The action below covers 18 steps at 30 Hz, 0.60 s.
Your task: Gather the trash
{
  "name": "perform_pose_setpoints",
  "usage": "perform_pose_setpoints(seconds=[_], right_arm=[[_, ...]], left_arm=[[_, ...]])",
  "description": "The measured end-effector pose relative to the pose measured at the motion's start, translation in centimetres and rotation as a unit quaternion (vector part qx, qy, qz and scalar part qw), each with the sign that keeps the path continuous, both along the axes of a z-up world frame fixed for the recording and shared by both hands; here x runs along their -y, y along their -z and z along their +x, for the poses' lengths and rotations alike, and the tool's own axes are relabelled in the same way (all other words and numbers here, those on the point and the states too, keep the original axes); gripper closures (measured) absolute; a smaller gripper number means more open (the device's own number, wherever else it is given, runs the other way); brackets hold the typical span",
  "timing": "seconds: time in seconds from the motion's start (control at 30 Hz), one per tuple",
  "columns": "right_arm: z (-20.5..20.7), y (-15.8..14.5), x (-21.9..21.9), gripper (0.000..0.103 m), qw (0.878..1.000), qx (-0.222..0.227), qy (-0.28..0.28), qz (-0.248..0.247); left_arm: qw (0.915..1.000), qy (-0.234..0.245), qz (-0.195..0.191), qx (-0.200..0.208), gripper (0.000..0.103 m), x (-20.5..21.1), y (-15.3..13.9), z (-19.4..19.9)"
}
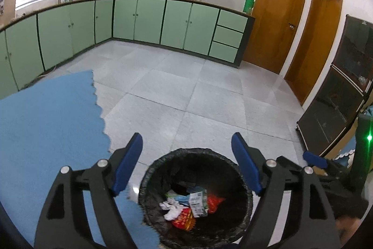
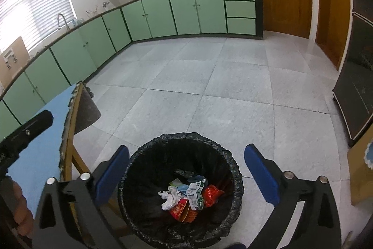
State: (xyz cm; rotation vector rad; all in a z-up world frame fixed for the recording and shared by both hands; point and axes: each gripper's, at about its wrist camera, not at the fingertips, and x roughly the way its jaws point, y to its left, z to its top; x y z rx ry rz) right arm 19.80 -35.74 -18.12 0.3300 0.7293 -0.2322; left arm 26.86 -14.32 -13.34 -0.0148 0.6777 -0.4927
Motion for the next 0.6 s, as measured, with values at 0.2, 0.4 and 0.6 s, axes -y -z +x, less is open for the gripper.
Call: perform_pose_setpoints(seconds=[0.2, 0.4, 0.6], right_arm=[[-1.2, -1.3, -0.5, 0.006, 1.0, 0.008, -0.005, 0.002], [-2.8, -2.8, -1.4, 0.006, 1.0, 0.015, -0.017, 0.004], [-4.6, -4.3, -2.7, 0.006, 1.0, 0.017, -0.024, -0.002]], left_arm=[[0.9998, -0.011, 0.014, 0.008, 0.015, -1.9, -0.9, -0.9], [0.9996, -0.015, 0.024, 0.007, 0.012, -3.3, -1.4, -2.6], [0.9989, -0.026, 0.038, 0.007, 0.012, -4.5, -1.9, -4.8]])
